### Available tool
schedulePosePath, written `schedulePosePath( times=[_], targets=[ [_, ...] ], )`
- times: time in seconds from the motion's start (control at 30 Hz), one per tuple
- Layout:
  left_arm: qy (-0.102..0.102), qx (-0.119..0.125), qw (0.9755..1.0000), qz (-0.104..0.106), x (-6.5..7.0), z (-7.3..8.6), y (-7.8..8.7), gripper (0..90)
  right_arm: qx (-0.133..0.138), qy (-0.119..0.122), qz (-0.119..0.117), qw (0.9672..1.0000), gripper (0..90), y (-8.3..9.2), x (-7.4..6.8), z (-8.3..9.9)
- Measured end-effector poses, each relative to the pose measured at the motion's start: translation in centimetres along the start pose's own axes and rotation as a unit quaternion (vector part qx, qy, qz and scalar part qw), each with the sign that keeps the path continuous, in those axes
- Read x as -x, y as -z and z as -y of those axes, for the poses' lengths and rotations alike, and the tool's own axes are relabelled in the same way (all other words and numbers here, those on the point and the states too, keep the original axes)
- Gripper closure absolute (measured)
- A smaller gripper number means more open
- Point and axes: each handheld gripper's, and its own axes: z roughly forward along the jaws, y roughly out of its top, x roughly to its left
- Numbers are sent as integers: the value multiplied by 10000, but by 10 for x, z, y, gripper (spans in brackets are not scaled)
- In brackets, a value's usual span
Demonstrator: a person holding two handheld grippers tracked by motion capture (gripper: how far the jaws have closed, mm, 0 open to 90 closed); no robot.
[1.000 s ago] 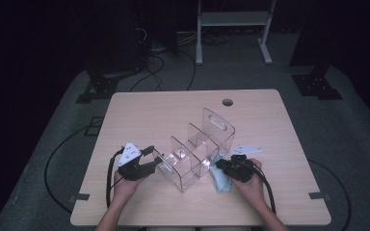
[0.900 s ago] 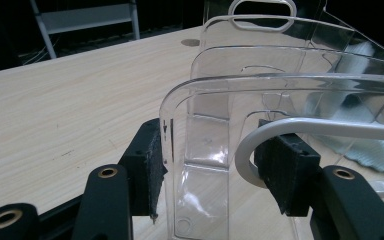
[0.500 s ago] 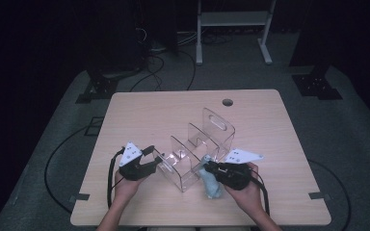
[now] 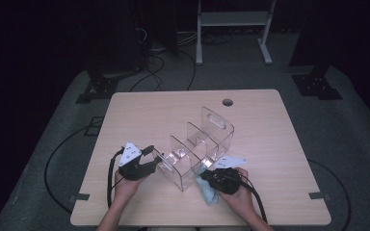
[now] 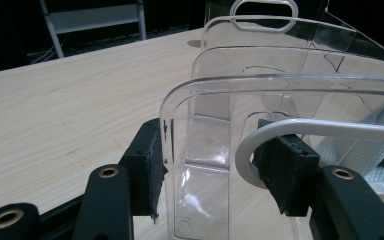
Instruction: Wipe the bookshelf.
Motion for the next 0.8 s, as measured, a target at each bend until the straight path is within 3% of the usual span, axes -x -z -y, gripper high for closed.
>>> schedulePosePath(
  times=[0.23, 0.43, 0.53, 0.67, 0.8],
  targets=[
    [-1, -4, 10000, 15, 0, 0, 0, 464, 167, 34, 60, 9998, 818, 11, -1, -7],
    [4, -10, 10000, -19, 0, 0, 1, 464, -195, -62, -1, 9998, 817, -10, 1, 5],
    [-6, -5, 10000, -11, -1, 0, 1, 464, -159, -77, -7, 9998, 817, -7, 2, 3],
    [-1, 3, 10000, -10, -1, 0, 1, 464, 98, -15, -1, 10000, 817, 6, -2, -6],
    [-13, -10, 10000, -19, -1, 0, 1, 464, -98, -75, -43, 9999, 816, -4, 2, 1]
  ],
)
